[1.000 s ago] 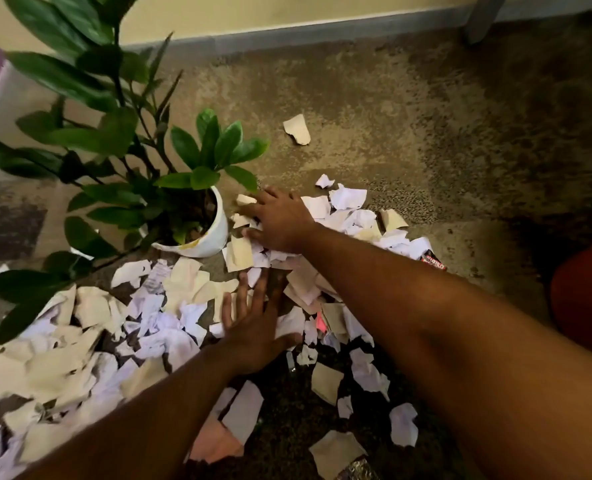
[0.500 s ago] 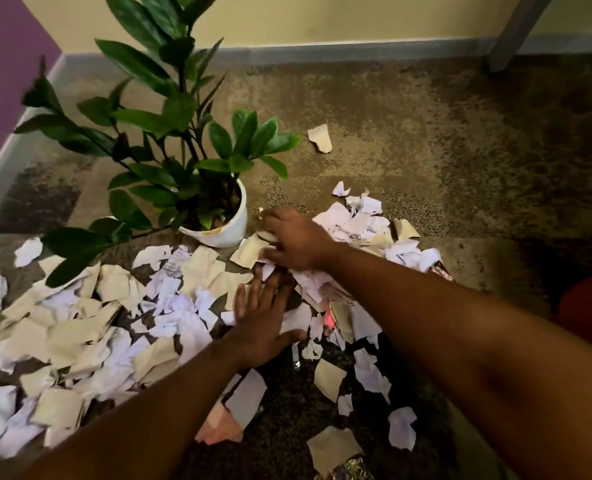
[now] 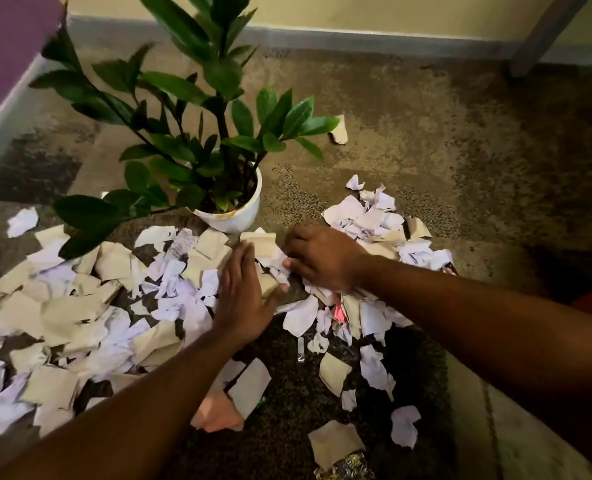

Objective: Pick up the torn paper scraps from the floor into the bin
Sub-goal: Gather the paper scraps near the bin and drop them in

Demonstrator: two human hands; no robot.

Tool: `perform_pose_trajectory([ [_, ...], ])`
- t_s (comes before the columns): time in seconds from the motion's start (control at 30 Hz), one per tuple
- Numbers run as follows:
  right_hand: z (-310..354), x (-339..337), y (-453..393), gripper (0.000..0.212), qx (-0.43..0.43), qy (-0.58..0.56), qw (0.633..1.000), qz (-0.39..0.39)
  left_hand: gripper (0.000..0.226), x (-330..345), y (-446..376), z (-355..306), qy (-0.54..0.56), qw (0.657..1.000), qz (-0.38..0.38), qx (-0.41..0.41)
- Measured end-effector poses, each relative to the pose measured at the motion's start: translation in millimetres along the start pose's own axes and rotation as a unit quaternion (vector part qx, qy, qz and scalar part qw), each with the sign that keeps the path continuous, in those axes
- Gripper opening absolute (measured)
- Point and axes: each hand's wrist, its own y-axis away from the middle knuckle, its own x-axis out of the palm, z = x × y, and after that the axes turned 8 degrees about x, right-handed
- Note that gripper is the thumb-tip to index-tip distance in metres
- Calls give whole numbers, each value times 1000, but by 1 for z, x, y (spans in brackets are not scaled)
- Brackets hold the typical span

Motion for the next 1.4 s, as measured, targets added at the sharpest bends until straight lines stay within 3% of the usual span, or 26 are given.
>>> perform_pose_trajectory([
  [0.07, 0, -17, 3, 35, -19, 10, 999, -37, 104, 3, -3, -2, 10, 1000, 14, -13],
  [0.17, 5, -22, -11, 32, 30, -44, 995, -82, 99, 4, -2, -5, 25, 999, 28, -1],
  [0.33, 24, 13, -24, 58, 48, -38, 997, 52, 76, 1, 9, -3, 80, 993, 31, 81],
  [0.47, 22, 2, 4, 43, -7, -43, 998, 53, 51, -15, 4, 1, 152, 983, -69, 79],
  [0.53, 13, -13, 14, 37, -47, -34, 997, 54, 66, -18, -7, -1, 120, 988, -58, 72],
  [0.6, 2, -29, 14, 39, -42, -14, 999, 6, 91, -13, -17, -10, 106, 992, 17, 62],
  [0.73, -37, -42, 0, 31, 107, -27, 984, -139, 128, 2, -36, -34, 61, 987, 150, 10],
  [0.83, -74, -38, -10, 26, 248, -34, 962, -109, 142, 9, -40, -37, 17, 980, 199, 7],
  [1.03, -131, -41, -42, 47, 337, -12, 941, -29, 138, 13, -44, -39, -33, 972, 234, 15],
  [1.27, -150, -37, -97, 56, 331, -84, 940, -16, 136, 4, -50, -48, -65, 951, 302, -1],
  [1.4, -150, -37, -110, 60, 351, -14, 936, 25, 134, 3, -49, -49, -79, 952, 295, 3],
])
